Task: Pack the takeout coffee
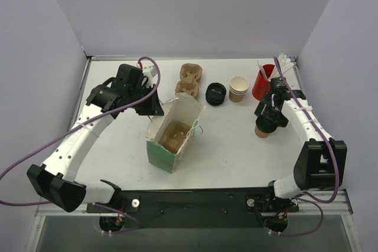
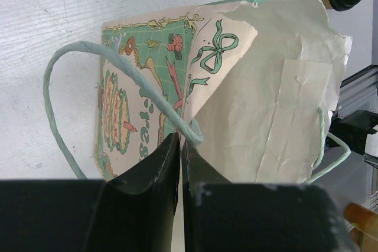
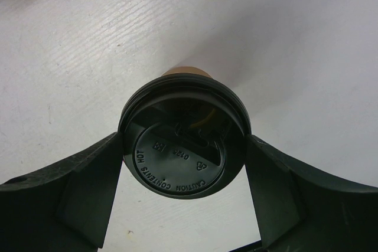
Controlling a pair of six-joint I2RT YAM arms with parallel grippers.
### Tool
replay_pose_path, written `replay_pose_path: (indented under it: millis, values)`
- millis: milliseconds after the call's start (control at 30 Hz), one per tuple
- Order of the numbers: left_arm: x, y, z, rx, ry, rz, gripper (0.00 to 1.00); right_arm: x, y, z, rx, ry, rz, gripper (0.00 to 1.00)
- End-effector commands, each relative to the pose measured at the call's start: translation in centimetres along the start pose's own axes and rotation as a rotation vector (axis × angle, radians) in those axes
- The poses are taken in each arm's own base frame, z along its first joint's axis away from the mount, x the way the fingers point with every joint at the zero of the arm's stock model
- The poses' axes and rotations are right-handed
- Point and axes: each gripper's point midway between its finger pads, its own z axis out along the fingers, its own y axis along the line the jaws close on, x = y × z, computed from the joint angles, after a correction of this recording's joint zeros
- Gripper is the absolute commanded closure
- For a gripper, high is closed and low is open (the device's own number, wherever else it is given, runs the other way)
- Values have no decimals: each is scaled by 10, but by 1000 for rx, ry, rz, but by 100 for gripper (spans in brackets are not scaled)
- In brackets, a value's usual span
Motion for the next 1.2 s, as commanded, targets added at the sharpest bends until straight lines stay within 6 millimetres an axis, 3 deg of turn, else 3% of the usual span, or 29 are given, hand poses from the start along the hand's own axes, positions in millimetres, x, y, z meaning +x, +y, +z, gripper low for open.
replay_pose_path:
  millis: [0,267,467,700,733,767,933,967,1167]
  values:
    - [-13,-10,-10,25,-44,31,83,13,-8,-2,34,69,-3,29]
    - [-14,-12,-9,31,-50,36,83,-12,0,-35,5,47,4,31]
    - [-13,-9,-9,19,-55,38,83,-34,13,-71,-40,18,-1,32]
    - [-13,-5,-10,-3,-68,42,84,-68,53,-139,-175,-57,-45,32]
    - [-13,-5,-10,-3,-69,43,84,-64,63,-147,-192,-45,-75,32]
    - [-13,-5,-10,-3,-72,44,84,-74,73,-164,-231,-82,-77,32]
    - [-12,-6,-10,5,-75,47,85,-74,115,-209,-369,-108,-126,32]
    - [-12,-7,-10,8,-72,46,84,-76,126,-226,-418,-137,-135,33]
    - [-12,-11,-7,32,-72,47,85,-65,161,-261,-541,-155,-169,33]
